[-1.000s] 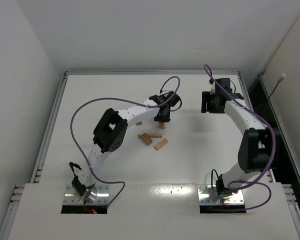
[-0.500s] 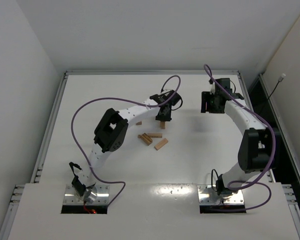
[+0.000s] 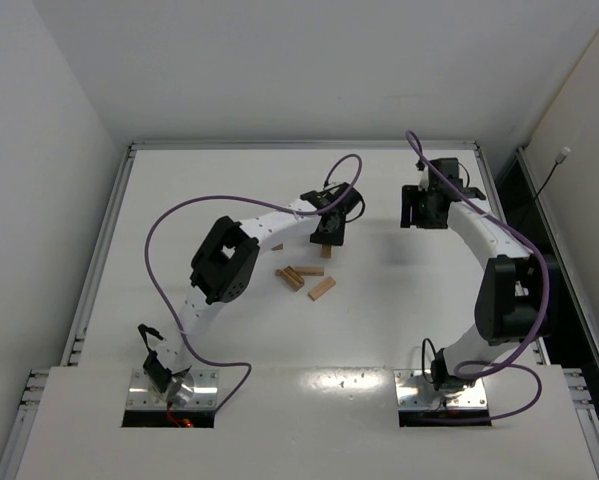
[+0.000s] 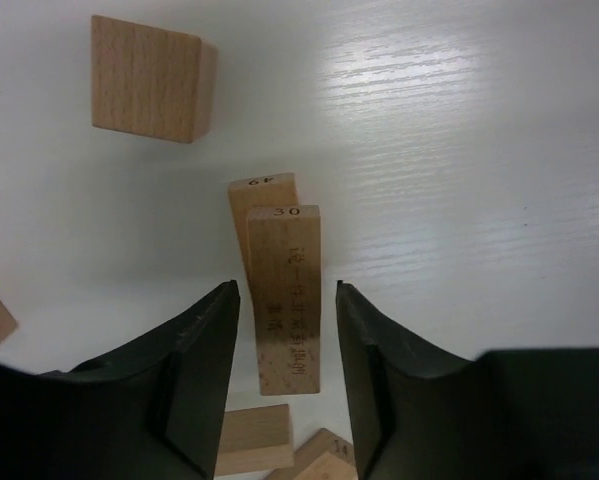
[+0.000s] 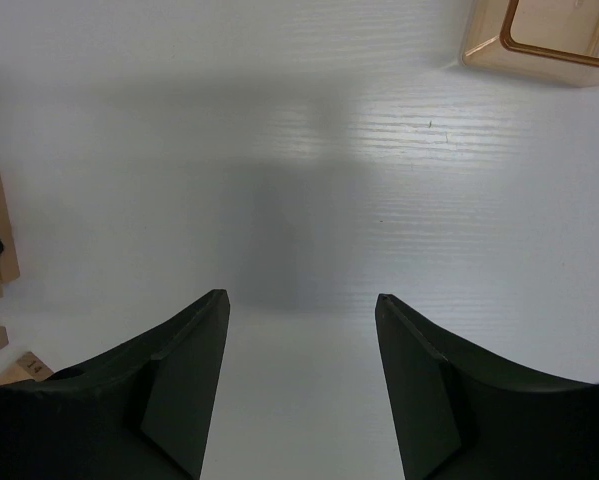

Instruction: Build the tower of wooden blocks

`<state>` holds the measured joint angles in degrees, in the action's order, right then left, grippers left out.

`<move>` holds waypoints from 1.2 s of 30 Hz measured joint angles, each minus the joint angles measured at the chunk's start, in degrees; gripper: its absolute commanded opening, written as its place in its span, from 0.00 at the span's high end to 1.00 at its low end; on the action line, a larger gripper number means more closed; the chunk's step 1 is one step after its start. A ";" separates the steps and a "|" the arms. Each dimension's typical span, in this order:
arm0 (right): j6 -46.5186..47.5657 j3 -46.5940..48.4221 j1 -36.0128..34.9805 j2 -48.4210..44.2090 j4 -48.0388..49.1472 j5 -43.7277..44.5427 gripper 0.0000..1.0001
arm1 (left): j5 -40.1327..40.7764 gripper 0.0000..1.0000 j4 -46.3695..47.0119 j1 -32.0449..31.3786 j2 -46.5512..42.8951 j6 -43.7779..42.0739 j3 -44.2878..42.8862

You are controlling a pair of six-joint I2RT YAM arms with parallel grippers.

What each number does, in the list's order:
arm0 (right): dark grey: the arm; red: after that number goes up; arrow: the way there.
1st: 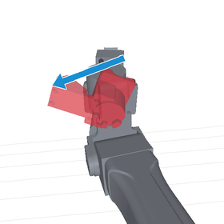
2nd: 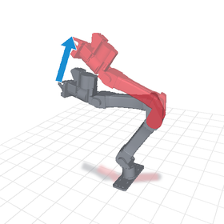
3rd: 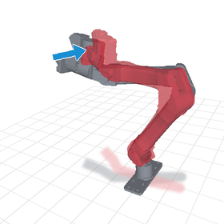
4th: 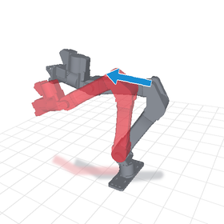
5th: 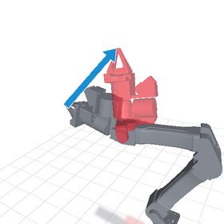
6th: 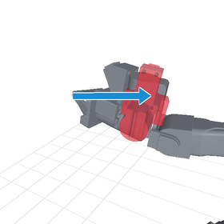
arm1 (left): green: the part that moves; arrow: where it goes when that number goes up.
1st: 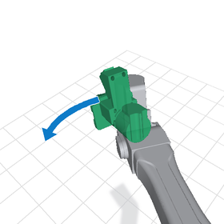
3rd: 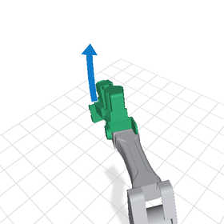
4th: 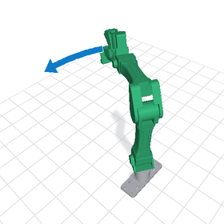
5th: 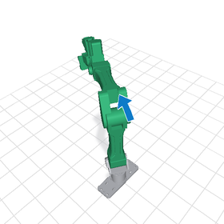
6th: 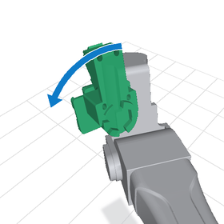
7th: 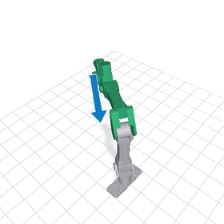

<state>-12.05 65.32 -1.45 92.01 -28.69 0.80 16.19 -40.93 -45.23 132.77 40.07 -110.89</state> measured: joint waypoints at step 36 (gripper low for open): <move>0.00 -0.02 0.00 0.00 0.09 -0.79 0.43 | -2.29 0.47 1.84 0.72 0.87 -1.16 0.17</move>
<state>-12.05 65.30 -1.45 92.01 -28.60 0.01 13.89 -39.09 -44.51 133.64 38.92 -110.72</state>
